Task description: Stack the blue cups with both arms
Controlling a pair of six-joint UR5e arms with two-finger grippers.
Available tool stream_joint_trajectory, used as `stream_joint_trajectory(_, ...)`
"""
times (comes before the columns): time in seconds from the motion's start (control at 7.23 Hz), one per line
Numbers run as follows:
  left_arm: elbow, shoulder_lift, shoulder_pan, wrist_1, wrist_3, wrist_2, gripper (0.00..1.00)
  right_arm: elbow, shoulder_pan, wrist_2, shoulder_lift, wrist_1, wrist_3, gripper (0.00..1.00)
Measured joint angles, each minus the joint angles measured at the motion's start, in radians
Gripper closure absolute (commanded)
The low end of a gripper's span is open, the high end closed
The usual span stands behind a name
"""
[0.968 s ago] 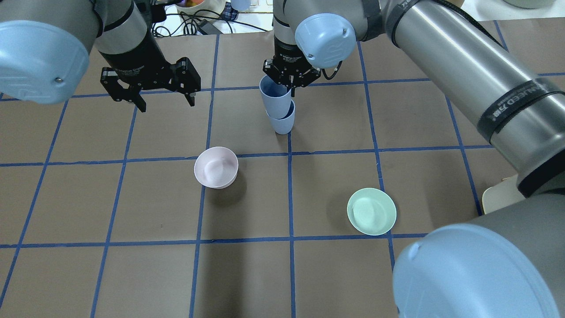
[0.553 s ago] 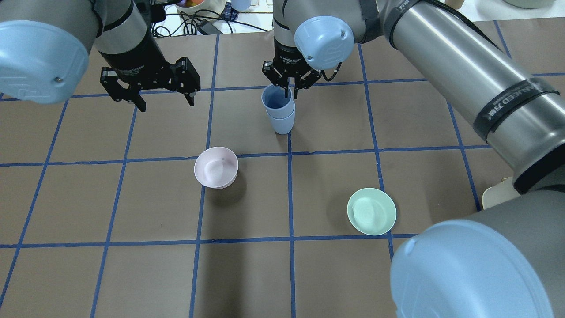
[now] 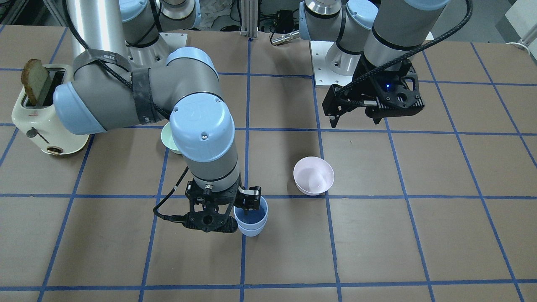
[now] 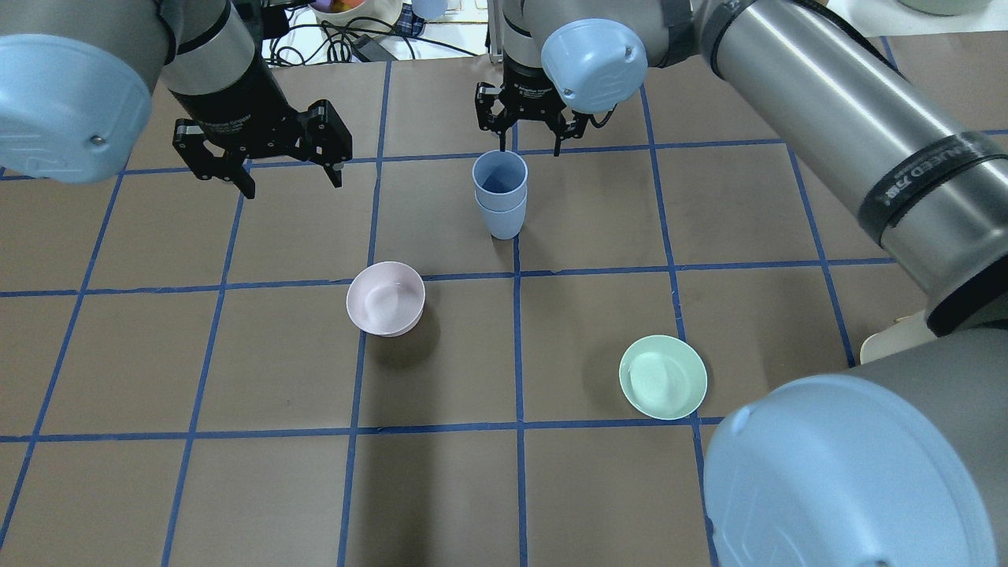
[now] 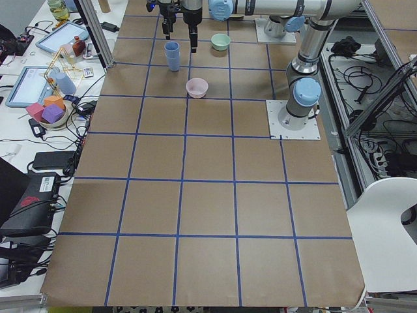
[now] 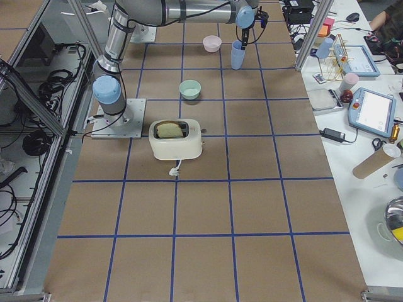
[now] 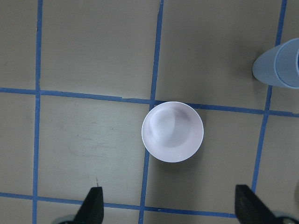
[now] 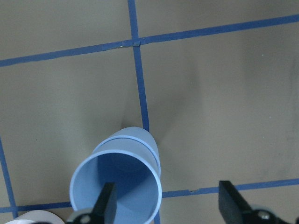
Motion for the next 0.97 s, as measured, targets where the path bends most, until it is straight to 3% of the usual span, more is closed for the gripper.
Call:
stream_joint_trajectory(0.28, -0.001, 0.004, 0.002, -0.002, 0.000, 0.000, 0.00, 0.069, -0.073, -0.041, -0.111, 0.014, -0.173, 0.00)
stream_joint_trajectory(0.69, -0.007, 0.005, 0.002, -0.001, 0.011, -0.001, 0.00, 0.299, -0.137, -0.053, -0.368, 0.017, -0.314, 0.00)
stream_joint_trajectory(0.97, -0.008, 0.005, 0.003, 0.000, 0.033, -0.001, 0.00, 0.335, -0.149, -0.050, -0.436, 0.032, -0.383, 0.00)
